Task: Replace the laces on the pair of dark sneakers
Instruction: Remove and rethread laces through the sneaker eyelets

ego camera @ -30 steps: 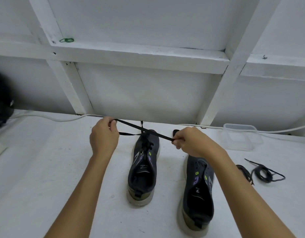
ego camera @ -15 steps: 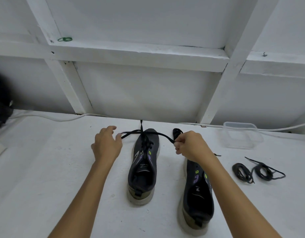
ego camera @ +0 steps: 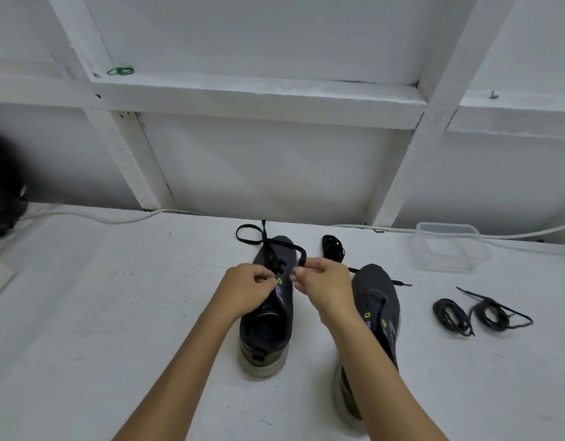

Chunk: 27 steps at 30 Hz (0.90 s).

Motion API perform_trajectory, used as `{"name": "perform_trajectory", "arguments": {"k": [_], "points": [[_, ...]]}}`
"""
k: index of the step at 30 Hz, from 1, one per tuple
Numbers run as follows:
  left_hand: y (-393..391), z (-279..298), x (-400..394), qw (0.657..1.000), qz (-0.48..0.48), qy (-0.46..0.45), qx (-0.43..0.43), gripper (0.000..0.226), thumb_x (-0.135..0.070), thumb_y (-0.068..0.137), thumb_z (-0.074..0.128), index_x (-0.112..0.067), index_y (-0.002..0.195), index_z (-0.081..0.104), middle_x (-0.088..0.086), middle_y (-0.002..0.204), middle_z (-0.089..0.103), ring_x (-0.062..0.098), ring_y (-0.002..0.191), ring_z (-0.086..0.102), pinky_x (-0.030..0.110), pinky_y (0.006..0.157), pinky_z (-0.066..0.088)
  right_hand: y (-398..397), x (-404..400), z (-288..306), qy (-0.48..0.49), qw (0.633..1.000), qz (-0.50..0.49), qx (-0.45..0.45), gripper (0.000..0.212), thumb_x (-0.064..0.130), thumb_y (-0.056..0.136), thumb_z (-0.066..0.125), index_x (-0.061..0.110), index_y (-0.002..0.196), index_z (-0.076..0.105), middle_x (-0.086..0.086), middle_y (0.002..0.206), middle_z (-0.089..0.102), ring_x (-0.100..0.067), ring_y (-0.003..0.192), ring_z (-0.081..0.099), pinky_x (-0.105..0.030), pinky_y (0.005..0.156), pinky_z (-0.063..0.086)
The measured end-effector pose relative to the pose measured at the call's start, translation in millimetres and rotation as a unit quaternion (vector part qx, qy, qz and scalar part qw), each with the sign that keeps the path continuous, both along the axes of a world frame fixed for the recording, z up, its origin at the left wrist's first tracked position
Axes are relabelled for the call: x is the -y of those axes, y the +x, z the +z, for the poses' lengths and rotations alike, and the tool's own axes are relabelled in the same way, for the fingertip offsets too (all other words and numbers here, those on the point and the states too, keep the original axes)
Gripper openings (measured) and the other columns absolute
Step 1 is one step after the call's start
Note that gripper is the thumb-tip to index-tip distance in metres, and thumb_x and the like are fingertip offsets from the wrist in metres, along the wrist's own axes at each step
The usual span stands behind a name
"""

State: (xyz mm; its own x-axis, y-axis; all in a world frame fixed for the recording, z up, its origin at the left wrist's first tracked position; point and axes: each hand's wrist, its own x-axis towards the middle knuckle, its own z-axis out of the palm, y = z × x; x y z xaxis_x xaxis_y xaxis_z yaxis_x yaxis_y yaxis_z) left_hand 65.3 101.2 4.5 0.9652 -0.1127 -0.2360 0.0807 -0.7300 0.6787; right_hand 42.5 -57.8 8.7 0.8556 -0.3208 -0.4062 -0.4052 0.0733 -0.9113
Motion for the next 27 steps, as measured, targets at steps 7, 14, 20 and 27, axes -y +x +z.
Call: {"name": "perform_trajectory", "arguments": {"k": [7, 14, 20, 27], "points": [[-8.5, -7.2, 1.8, 1.000, 0.006, -0.025, 0.000, 0.028, -0.019, 0.096, 0.058, -0.027, 0.117, 0.075, -0.007, 0.116, 0.068, 0.008, 0.102, 0.060, 0.017, 0.086, 0.042, -10.4, -26.8, -21.8, -0.099, 0.993, -0.066, 0.012, 0.023, 0.014, 0.093, 0.069, 0.031, 0.077, 0.070, 0.008, 0.077, 0.074, -0.015, 0.081, 0.071, -0.031, 0.080, 0.057], [-10.0, -10.1, 1.3, 0.997, 0.027, -0.067, 0.002, 0.024, -0.027, 0.094, 0.066, -0.029, 0.115, 0.076, -0.010, 0.109, 0.071, 0.006, 0.100, 0.064, 0.020, 0.090, 0.049, -11.0, -30.6, -23.5, -0.093, 0.992, -0.074, 0.032, 0.017, 0.018, 0.093, 0.070, 0.032, 0.083, 0.071, 0.013, 0.079, 0.073, -0.004, 0.080, 0.069, -0.023, 0.078, 0.053], [-8.9, -13.9, 1.8, 0.995, 0.041, -0.094, 0.004, 0.023, -0.027, 0.091, 0.070, -0.030, 0.112, 0.077, -0.024, 0.086, 0.065, -0.008, 0.084, 0.061, 0.010, 0.075, 0.047, -9.4, -30.2, -25.0, -0.103, 0.992, -0.063, 0.042, 0.014, 0.023, 0.091, 0.072, 0.034, 0.083, 0.072, 0.016, 0.078, 0.073, 0.001, 0.078, 0.068, -0.024, 0.079, 0.055], [-10.2, -17.1, 1.3, 0.991, 0.060, -0.124, -0.002, 0.019, -0.026, 0.089, 0.071, -0.032, 0.106, 0.078, -0.019, 0.085, 0.069, -0.006, 0.076, 0.066, 0.016, 0.076, 0.054, -8.8, -26.8, -23.2, -0.112, 0.993, -0.026, 0.030, 0.011, 0.024, 0.088, 0.075, 0.023, 0.098, 0.079, 0.011, 0.085, 0.076, -0.006, 0.084, 0.072, -0.030, 0.086, 0.058]]}}
